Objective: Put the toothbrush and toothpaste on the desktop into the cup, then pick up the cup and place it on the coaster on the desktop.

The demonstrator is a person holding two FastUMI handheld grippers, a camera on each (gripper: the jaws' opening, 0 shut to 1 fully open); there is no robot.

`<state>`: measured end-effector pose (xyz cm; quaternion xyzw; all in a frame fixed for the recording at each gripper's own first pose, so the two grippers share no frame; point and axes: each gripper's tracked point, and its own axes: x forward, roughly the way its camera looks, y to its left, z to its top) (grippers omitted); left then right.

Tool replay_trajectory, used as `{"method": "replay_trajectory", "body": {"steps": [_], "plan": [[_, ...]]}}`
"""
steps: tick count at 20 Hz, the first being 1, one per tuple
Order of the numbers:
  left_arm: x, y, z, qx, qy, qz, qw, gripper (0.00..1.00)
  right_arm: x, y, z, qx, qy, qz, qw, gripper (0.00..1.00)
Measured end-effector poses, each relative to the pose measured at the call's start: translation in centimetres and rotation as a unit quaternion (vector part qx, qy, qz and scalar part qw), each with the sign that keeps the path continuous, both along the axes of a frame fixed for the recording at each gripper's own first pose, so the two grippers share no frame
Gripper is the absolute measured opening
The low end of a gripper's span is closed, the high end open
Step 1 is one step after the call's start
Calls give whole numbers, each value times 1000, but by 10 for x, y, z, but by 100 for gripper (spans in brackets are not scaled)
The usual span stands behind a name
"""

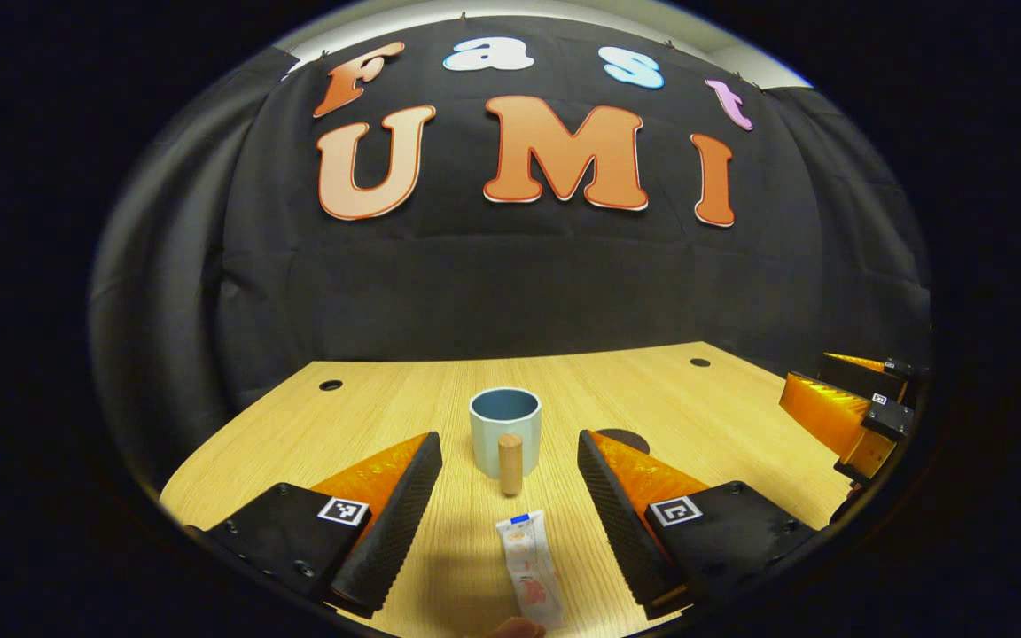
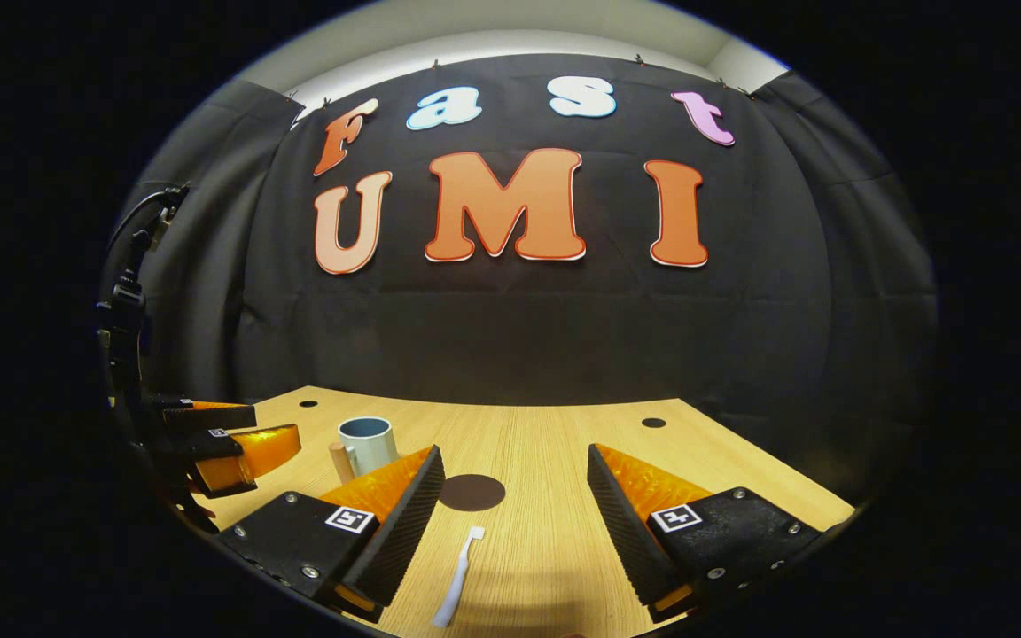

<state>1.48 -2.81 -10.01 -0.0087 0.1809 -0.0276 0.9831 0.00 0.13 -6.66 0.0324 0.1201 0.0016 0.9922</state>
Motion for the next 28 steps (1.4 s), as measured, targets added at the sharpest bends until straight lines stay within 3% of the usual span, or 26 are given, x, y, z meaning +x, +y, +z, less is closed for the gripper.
{"method": "replay_trajectory", "body": {"steps": [8,16,28], "plan": [[10,-9,-46,-5,88,-3,996,100,-1,11,-40,-4,70,16,997,98],[-8,-20,-90,0,170,-12,985,100,-6,24,-84,1,149,39,988,95],[-26,-26,-123,-11,258,-5,966,100,-13,30,-113,1,206,51,977,89]]}}
